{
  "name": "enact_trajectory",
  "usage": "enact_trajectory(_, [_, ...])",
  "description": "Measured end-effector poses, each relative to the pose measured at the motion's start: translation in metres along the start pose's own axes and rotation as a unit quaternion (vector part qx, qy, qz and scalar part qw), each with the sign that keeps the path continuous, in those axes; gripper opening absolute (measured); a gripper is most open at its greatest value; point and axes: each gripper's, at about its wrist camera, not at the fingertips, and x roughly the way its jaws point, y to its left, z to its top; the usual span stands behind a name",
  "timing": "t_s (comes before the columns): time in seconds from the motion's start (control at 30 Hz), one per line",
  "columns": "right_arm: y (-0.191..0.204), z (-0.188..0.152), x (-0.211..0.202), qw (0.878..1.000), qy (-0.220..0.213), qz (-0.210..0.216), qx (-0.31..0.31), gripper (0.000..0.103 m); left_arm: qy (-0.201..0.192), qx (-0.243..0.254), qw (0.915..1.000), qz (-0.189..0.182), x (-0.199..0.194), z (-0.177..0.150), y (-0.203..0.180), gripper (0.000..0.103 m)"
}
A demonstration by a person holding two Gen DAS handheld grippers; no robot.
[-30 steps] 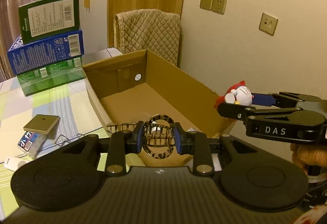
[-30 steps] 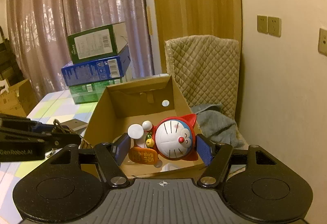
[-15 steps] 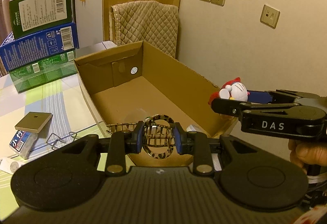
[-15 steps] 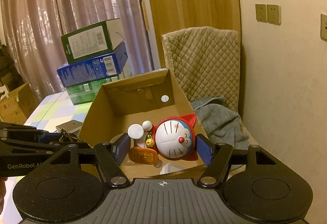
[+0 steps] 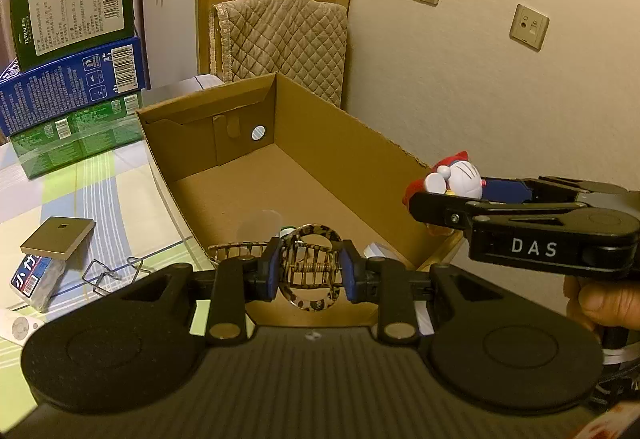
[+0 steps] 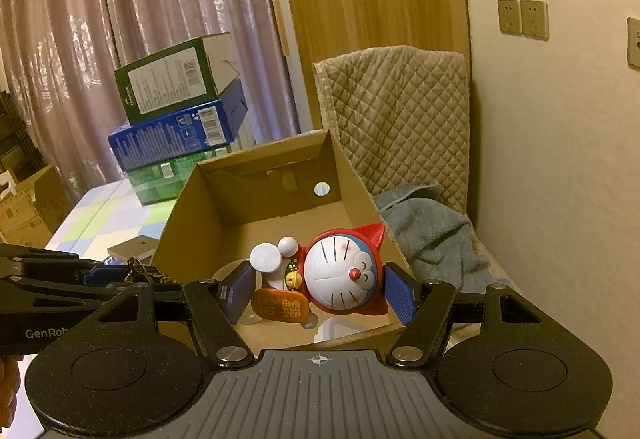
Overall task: Organize rigid objects
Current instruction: 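Open left tool to drop the leopard keychain while right tool releases Doraemon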
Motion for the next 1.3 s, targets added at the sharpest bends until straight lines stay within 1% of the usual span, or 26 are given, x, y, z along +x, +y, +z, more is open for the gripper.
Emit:
enact_trajectory(0.17, [-0.001,0.000,0.000,1.000,0.000,-0.001,0.002,0.066,-0.007,0.000,1.0000,-0.006,-0.001,0.000,0.002,0.026])
enact_trajectory(0.3, [-0.001,0.000,-0.002,1.000,-0.001,-0.001,0.004,0.066,-0.015,-0.005,0.9999,0.004,-0.006,0.000,0.005,0.026])
enact_trajectory(0.47, [0.000,0.000,-0.005,1.000,-0.002,0.003,0.004,0.066,-0.029,-0.023,0.9991,0.020,-0.023,-0.003,0.016,0.026])
enact_trajectory(0.77, [0.010,-0.004,-0.003,1.000,0.001,0.014,0.004,0.066,-0.031,-0.051,0.9975,0.038,-0.041,-0.017,0.030,0.026])
enact_trajectory(1.3, [0.020,-0.007,0.004,1.000,0.015,0.020,-0.008,0.066,-0.041,-0.066,0.9963,0.037,-0.048,-0.018,0.035,0.026])
